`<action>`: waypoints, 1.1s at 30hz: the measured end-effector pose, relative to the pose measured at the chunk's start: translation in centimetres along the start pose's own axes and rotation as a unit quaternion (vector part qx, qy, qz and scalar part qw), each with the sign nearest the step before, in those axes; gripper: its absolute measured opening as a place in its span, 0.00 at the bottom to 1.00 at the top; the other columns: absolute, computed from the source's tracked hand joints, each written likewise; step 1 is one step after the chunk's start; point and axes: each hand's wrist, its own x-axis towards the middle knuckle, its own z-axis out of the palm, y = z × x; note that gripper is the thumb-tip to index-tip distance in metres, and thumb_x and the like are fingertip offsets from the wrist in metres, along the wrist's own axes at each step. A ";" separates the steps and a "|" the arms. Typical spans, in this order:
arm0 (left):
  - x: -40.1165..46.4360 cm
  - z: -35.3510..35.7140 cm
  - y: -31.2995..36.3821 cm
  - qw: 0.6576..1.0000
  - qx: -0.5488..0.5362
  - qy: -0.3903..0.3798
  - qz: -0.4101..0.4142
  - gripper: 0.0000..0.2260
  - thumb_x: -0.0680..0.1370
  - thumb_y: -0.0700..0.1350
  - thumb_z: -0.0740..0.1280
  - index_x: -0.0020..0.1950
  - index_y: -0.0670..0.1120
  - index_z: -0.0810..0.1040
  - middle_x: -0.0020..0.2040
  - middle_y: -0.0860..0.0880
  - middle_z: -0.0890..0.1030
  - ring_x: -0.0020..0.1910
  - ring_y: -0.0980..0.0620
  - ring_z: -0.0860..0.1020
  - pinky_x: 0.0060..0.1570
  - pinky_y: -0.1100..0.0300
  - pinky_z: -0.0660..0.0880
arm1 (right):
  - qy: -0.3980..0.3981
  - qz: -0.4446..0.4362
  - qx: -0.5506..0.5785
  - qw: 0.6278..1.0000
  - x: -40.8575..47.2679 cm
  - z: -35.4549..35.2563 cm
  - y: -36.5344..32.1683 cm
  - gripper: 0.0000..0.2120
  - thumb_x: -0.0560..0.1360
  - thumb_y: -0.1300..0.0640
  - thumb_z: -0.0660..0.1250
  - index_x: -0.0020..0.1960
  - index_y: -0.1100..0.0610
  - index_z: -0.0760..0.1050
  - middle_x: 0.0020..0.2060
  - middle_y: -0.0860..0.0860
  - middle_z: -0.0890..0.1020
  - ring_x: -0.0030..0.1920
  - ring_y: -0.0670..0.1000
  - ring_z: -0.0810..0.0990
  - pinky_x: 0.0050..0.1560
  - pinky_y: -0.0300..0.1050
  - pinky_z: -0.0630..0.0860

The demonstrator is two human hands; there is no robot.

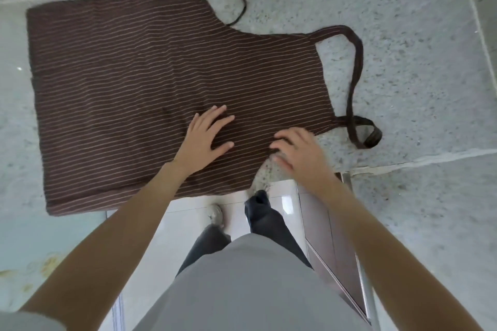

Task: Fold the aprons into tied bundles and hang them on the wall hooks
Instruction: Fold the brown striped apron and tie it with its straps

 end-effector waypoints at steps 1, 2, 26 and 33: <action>-1.0 -0.4 -0.3 0.999 -0.012 0.039 -0.015 0.21 0.77 0.57 0.61 0.69 0.51 0.68 0.72 0.49 0.66 0.72 0.49 0.61 0.72 0.43 0.56 | -0.008 -0.026 0.018 0.999 0.1 0.9 -2.3 0.09 0.76 0.53 0.63 0.53 0.54 0.77 0.55 0.52 0.78 0.57 0.54 0.73 0.57 0.50 0.71; -2.9 -1.0 -1.0 0.996 -0.018 0.079 -0.036 0.18 0.77 0.54 0.62 0.65 0.50 0.72 0.67 0.49 0.71 0.68 0.48 0.66 0.69 0.45 0.61 | -0.017 -0.056 0.036 0.998 0.3 2.0 -5.0 0.09 0.76 0.54 0.62 0.53 0.54 0.77 0.55 0.51 0.78 0.57 0.54 0.73 0.57 0.50 0.71; -17.2 -5.6 -15.7 0.995 0.071 -0.021 -0.072 0.32 0.67 0.69 0.66 0.66 0.56 0.67 0.77 0.46 0.54 0.76 0.43 0.48 0.69 0.35 0.41 | -0.131 -0.032 -0.225 0.965 6.3 9.9 -19.8 0.34 0.62 0.37 0.73 0.62 0.53 0.71 0.73 0.62 0.59 0.73 0.64 0.56 0.69 0.72 0.48; -19.6 -4.1 -12.4 0.994 0.104 0.038 0.002 0.28 0.63 0.65 0.71 0.57 0.52 0.75 0.61 0.50 0.73 0.62 0.46 0.69 0.63 0.46 0.62 | 0.052 -0.096 -0.100 0.989 4.4 9.6 -20.9 0.11 0.69 0.58 0.60 0.44 0.58 0.80 0.41 0.53 0.80 0.42 0.55 0.74 0.44 0.47 0.71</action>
